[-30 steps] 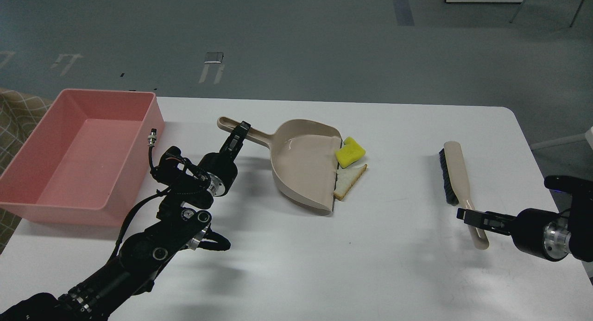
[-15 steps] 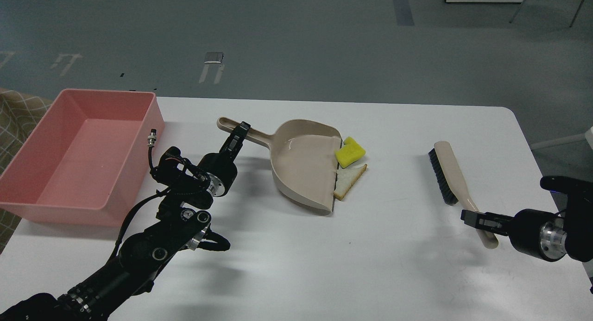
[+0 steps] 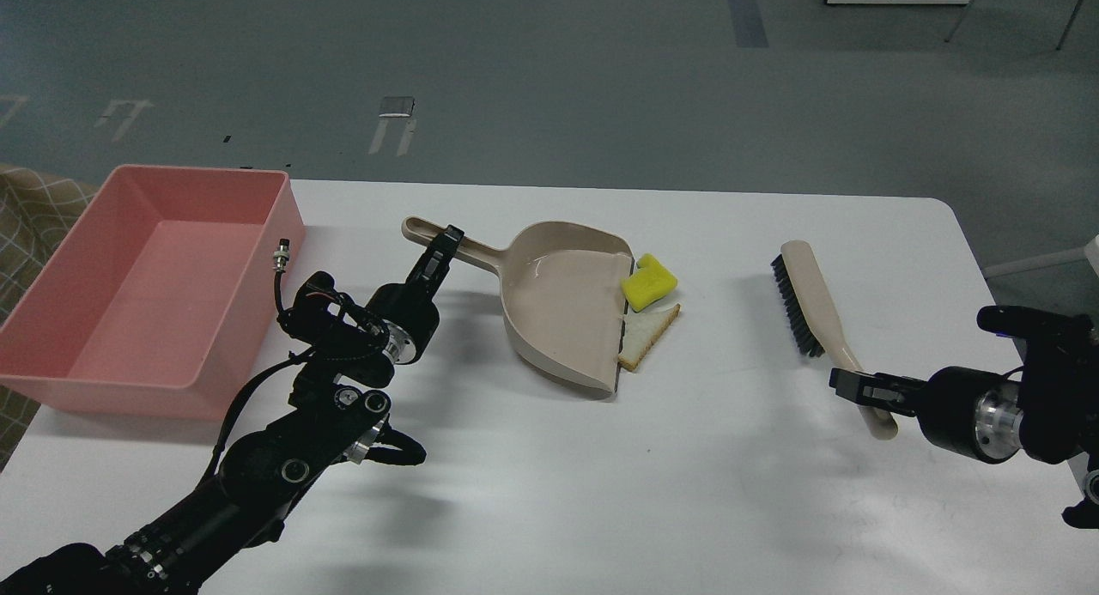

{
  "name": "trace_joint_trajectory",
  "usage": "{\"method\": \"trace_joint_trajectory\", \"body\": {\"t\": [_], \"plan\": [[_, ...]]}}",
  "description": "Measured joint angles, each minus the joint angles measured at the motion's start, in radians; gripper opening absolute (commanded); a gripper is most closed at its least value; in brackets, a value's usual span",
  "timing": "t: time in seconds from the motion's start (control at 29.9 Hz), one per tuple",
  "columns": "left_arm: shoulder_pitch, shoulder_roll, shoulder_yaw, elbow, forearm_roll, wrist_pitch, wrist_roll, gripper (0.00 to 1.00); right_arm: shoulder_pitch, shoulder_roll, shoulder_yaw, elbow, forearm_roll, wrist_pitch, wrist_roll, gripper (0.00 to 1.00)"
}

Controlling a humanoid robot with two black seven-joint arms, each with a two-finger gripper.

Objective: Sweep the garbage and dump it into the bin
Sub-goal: 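Grasp the black-bristled brush handle with the right gripper and lift it, then sweep the brush toward the dustpan held by the left gripper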

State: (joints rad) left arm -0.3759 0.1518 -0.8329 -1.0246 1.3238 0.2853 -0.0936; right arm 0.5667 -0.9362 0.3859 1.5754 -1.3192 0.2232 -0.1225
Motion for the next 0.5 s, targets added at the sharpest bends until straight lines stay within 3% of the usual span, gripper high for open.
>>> {"method": "trace_joint_trajectory", "body": {"t": [0.5], "plan": [[0.003,0.014,0.000,0.000,0.000,-0.002,0.000,0.00,0.034,0.221,-0.009,-0.010,-0.011,0.042,-0.002,0.00]]}}
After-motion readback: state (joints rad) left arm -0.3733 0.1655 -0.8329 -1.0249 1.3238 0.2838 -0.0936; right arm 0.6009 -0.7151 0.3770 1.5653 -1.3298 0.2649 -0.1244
